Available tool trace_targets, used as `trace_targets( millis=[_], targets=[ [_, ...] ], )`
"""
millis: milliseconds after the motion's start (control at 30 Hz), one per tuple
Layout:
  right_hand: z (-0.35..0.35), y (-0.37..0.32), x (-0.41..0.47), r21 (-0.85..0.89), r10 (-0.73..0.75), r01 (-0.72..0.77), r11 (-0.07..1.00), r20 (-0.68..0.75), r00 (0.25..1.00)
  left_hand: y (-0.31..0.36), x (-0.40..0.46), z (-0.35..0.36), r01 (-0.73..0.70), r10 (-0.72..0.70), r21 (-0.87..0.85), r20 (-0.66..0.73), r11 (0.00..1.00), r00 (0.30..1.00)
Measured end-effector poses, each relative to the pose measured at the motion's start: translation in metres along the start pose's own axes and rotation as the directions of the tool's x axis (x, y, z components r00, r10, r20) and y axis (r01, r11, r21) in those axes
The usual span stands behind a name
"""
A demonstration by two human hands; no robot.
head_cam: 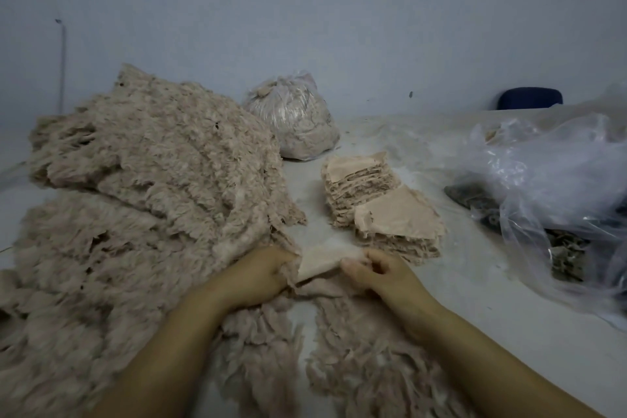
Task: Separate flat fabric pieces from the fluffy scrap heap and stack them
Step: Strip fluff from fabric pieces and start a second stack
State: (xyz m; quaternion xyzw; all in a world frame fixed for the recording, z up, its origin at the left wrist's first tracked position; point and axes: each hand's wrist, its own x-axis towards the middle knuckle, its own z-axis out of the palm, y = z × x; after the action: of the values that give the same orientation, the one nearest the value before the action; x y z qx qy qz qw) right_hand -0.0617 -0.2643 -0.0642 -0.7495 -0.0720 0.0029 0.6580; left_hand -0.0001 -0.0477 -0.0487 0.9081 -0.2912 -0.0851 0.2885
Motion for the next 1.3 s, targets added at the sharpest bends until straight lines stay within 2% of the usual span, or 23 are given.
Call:
trace_targets(
  millis=[100,200,300,400,467,567,667,900,1000,1100,1167,1300],
  targets=[
    [0.005,0.001,0.001,-0.077,-0.115,0.107,0.991,-0.102,0.988,0.008,0.001,0.006,-0.034,0.035,-0.039,0.018,0.999,0.999],
    [0.005,0.002,0.003,0.078,-0.122,0.145,0.986,-0.238,0.964,0.017,0.0,0.005,-0.006,0.007,-0.262,0.003,0.965,1.0],
    [0.003,0.002,0.002,0.179,-0.049,0.078,0.981,-0.163,0.985,0.017,-0.001,0.004,-0.038,-0.012,-0.422,-0.116,0.906,0.993],
    [0.003,-0.001,0.0,0.075,-0.028,0.031,0.997,-0.045,0.999,0.02,0.001,0.012,-0.09,0.085,-0.29,-0.032,0.953,0.996],
    [0.006,-0.002,-0.001,0.043,-0.022,0.024,0.999,-0.046,0.999,0.025,0.002,0.02,-0.111,0.116,-0.252,0.004,0.961,0.993],
    [0.013,-0.002,0.002,0.119,-0.057,0.089,0.989,-0.247,0.967,0.025,0.006,0.023,-0.138,0.125,-0.335,-0.06,0.932,0.99],
    [0.014,-0.003,0.006,0.216,-0.064,0.165,0.962,-0.411,0.91,0.021,0.004,0.017,-0.092,0.081,-0.459,-0.044,0.883,0.996],
    [0.012,0.002,0.007,0.37,0.016,0.19,0.909,-0.488,0.873,0.012,0.002,0.013,-0.073,0.101,-0.555,0.019,0.829,0.995],
    [0.01,0.008,0.004,0.218,-0.063,0.205,0.954,-0.524,0.849,0.012,0.002,0.012,-0.103,0.104,-0.572,-0.031,0.814,0.994],
    [0.013,0.009,-0.003,-0.038,-0.061,0.05,0.998,-0.385,0.921,0.019,0.002,0.013,-0.155,0.141,-0.488,-0.066,0.859,0.988],
    [0.012,0.006,-0.004,-0.264,-0.084,-0.007,0.964,-0.331,0.94,0.024,0.002,0.015,-0.16,0.16,-0.454,-0.038,0.877,0.986],
    [0.004,-0.004,-0.003,-0.472,-0.317,0.179,0.863,-0.231,0.92,0.026,0.002,0.016,-0.164,0.188,-0.39,0.024,0.906,0.982]
  ],
)
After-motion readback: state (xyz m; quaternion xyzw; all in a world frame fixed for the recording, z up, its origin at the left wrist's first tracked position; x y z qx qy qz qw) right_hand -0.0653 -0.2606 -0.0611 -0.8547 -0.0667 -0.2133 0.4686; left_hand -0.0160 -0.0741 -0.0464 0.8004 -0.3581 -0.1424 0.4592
